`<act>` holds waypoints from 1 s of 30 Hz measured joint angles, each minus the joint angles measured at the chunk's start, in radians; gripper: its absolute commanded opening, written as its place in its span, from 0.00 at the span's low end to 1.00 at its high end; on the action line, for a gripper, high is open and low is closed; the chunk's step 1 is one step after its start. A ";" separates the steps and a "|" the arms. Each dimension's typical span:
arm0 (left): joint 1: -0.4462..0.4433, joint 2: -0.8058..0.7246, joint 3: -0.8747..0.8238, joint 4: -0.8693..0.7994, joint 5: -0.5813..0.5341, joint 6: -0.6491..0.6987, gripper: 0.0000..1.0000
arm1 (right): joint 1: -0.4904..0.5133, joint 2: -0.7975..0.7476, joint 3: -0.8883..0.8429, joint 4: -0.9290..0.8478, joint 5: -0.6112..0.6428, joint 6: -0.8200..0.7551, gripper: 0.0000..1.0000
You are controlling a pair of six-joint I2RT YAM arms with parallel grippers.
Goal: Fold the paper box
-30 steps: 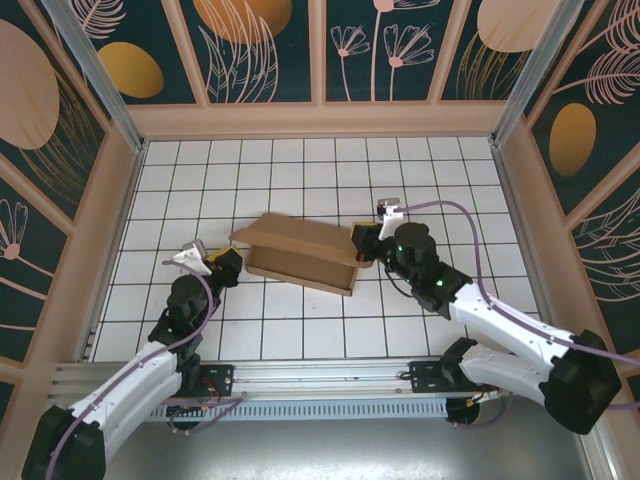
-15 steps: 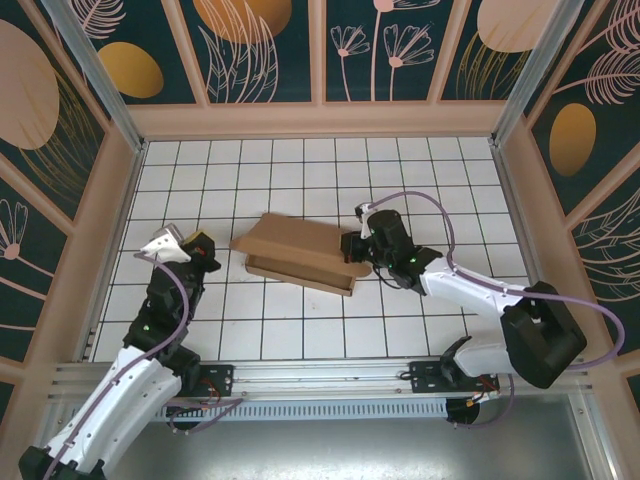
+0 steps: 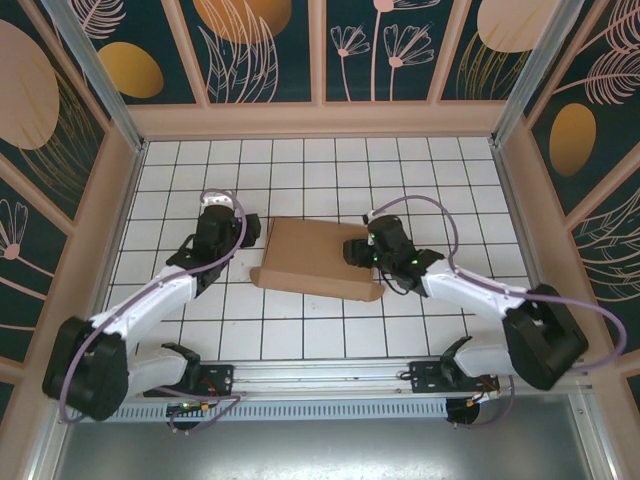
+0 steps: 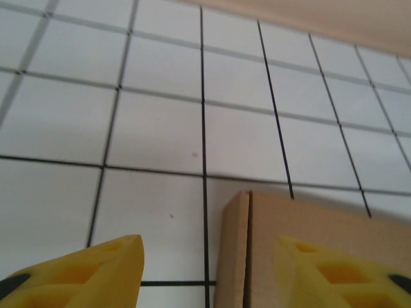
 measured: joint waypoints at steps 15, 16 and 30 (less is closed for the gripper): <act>0.016 0.147 -0.090 0.204 0.240 -0.057 0.51 | -0.202 0.109 -0.115 0.077 -0.268 0.180 0.65; 0.016 0.158 -0.100 0.208 0.240 -0.063 0.49 | -0.202 0.121 -0.121 0.087 -0.275 0.190 0.64; 0.016 0.225 -0.195 0.389 0.248 -0.157 0.30 | -0.208 0.183 -0.136 0.223 -0.290 0.251 0.73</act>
